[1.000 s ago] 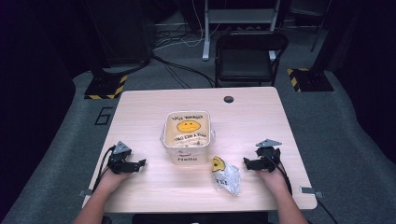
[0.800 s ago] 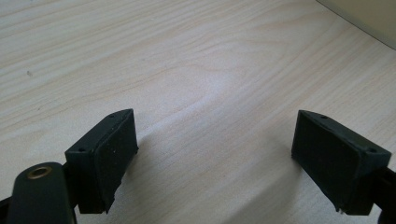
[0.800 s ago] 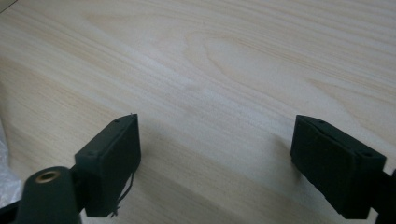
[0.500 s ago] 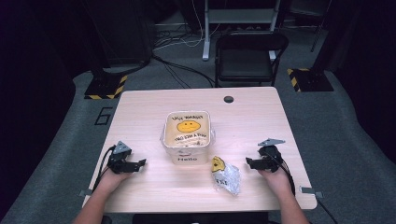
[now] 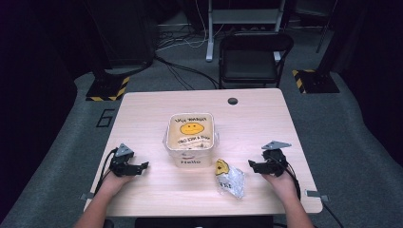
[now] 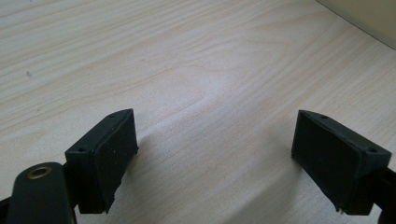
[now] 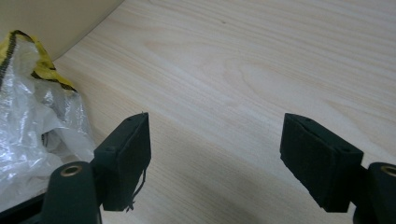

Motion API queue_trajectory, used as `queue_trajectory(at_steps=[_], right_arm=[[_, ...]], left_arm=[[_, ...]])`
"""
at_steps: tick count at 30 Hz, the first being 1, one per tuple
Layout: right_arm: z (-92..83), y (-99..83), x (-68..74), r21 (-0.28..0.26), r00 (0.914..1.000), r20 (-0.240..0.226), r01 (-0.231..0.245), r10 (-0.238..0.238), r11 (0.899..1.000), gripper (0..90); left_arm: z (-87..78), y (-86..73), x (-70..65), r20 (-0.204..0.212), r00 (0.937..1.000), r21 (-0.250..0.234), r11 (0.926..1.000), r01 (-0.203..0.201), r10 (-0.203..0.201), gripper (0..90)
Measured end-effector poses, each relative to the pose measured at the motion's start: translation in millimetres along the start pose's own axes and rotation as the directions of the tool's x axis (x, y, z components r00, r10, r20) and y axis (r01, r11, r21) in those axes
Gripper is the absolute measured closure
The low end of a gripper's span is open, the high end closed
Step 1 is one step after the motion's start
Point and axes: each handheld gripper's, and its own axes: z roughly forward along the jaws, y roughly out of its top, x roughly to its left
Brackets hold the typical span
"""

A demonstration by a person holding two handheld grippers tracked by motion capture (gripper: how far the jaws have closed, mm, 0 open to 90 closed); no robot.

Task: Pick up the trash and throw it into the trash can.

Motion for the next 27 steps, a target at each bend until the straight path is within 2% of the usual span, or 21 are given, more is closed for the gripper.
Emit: queue_trajectory(at_steps=[7,12,18,22,27], right_arm=[[-10.0,5.0,7.3,-0.031,0.9994,0.000,0.034,-0.034,0.999,24.1],[-17.8,7.6,11.1,-0.042,0.9998,-0.016,0.014,-0.014,0.999,24.8],[-27.5,13.8,20.6,-0.046,0.9987,-0.034,0.036,-0.038,0.998,24.9],[-33.0,17.9,26.8,-0.060,0.9974,-0.067,0.024,-0.028,0.998,24.9],[-37.9,20.4,38.0,-0.065,0.9939,-0.086,0.063,-0.069,0.996,27.7]], left_arm=[[0.0,0.0,0.0,0.000,1.0000,0.000,1.0000,-0.001,0.001,14.1],[0.1,0.1,0.0,0.000,1.0000,0.000,1.0000,-0.001,0.001,14.1],[0.1,0.1,0.1,0.000,1.0000,0.000,1.0000,-0.003,0.003,14.1],[0.1,0.1,0.3,-0.001,1.0000,0.000,1.0000,-0.005,0.005,14.1],[0.2,0.1,0.0,-0.001,1.0000,-0.001,1.0000,-0.002,0.002,14.1]])
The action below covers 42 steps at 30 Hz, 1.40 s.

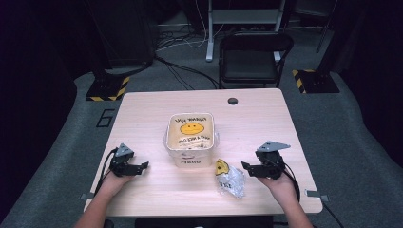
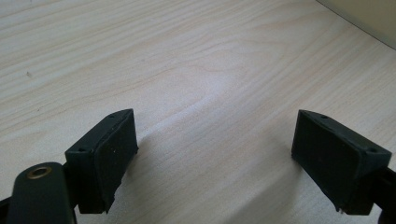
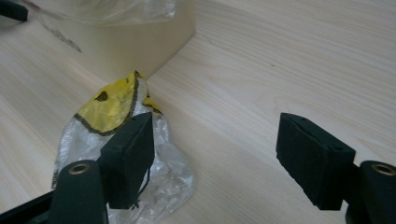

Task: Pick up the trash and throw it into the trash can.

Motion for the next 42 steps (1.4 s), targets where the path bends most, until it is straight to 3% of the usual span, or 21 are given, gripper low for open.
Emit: queue_trajectory(at_steps=[3,10,28,42], right_arm=[[-1.5,0.4,7.4,-0.003,0.9997,-0.010,0.023,-0.023,1.000,27.9],[-1.3,-1.0,17.0,-0.023,0.9989,-0.045,0.011,-0.012,1.000,27.2],[4.2,0.2,44.1,-0.029,0.9931,-0.103,0.054,-0.057,0.998,27.1],[24.2,-7.1,61.1,0.008,0.9861,-0.136,0.098,-0.096,0.995,26.7]], left_arm=[[0.0,0.0,0.2,0.000,1.0000,0.000,1.0000,-0.002,0.002,14.1],[-0.1,0.1,0.3,0.000,1.0000,0.002,1.0000,-0.005,0.005,14.1],[0.1,0.0,-0.2,0.000,1.0000,-0.002,1.0000,0.003,-0.003,14.1],[0.2,0.0,-0.1,0.000,1.0000,-0.003,1.0000,0.001,-0.001,14.1]])
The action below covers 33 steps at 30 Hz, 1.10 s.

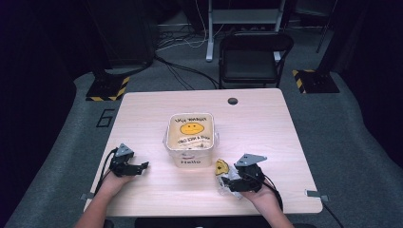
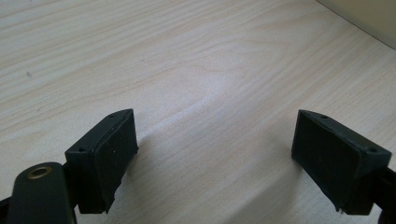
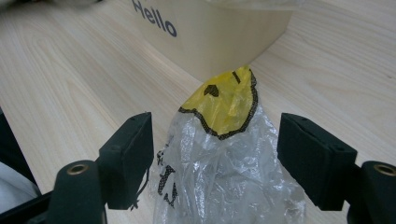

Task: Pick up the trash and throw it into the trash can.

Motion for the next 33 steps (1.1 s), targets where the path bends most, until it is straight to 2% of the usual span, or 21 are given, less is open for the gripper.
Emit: queue_trajectory(at_steps=[15,26,33], right_arm=[[18.6,-4.8,10.2,0.046,0.9996,0.012,0.026,-0.027,0.999,24.7],[32.6,-10.8,10.9,0.097,0.9988,0.032,0.036,-0.039,0.995,21.6],[39.5,-13.7,10.9,0.115,0.9978,0.043,0.046,-0.051,0.992,23.0]], left_arm=[[0.0,0.0,-0.1,0.000,1.0000,0.000,1.0000,0.001,-0.001,14.1],[-0.1,0.0,0.0,0.000,1.0000,0.002,1.0000,0.000,0.000,14.1],[-0.3,0.0,0.2,0.001,1.0000,0.003,1.0000,-0.001,0.001,14.1]])
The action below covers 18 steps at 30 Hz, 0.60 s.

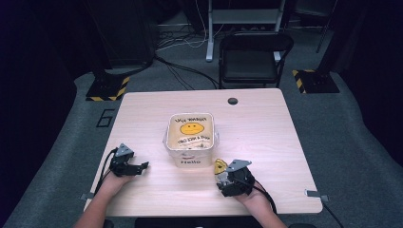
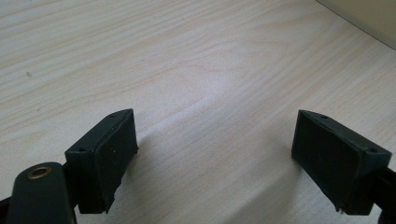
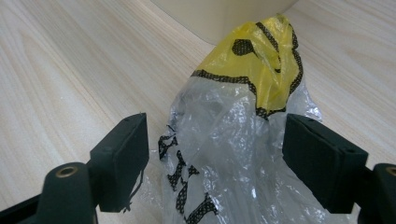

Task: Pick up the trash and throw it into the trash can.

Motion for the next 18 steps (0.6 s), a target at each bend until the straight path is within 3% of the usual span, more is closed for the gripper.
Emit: queue_trajectory(at_steps=[10,18], right_arm=[[3.7,-3.6,-3.6,0.020,0.9998,0.009,0.018,-0.018,1.000,35.5],[-1.8,-3.2,-9.0,0.015,0.9999,-0.001,-0.015,0.015,1.000,52.2]], left_arm=[[0.0,0.0,0.0,0.000,1.0000,0.000,1.0000,0.000,0.000,14.1],[0.0,0.0,0.0,0.000,1.0000,0.000,1.0000,0.000,0.000,14.1]])
